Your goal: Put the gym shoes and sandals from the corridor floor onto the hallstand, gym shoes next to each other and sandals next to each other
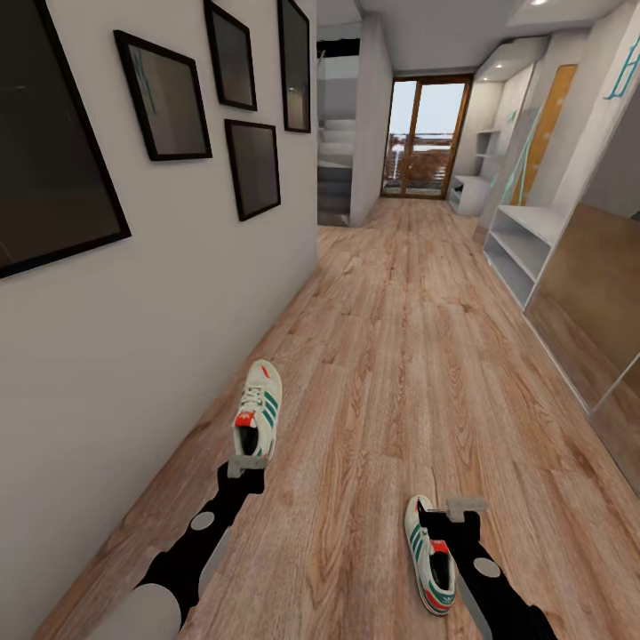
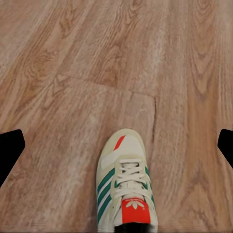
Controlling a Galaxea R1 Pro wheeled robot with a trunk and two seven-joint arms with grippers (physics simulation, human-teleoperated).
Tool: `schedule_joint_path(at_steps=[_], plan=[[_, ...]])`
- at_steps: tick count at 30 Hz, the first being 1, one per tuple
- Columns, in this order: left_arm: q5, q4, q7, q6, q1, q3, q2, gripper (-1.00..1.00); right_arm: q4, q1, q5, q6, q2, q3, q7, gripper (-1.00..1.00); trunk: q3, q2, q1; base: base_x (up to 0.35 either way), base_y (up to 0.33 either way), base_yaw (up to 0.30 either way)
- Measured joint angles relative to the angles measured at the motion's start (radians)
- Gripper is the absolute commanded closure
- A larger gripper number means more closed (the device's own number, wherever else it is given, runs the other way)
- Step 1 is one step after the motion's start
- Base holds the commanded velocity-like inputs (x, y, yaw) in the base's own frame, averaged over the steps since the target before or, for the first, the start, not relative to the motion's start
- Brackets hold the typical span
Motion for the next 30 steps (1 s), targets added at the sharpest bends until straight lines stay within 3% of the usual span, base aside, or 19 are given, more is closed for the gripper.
schedule_joint_path(at_steps=[23,30], plan=[[-0.001,0.0,-0.001,0.007,0.0,-0.007,0.0,1.0,0.014,0.0,0.0,-0.001,0.004,-0.003,-0.005,-1.0,-0.1,-0.161,0.088,0.0,0.0,-0.022],[0.0,0.001,-0.001,0.006,0.0,-0.007,-0.001,1.0,0.013,0.0,0.0,-0.001,0.008,-0.002,-0.005,-1.0,-0.133,-0.162,0.091,0.0,0.0,-0.082]])
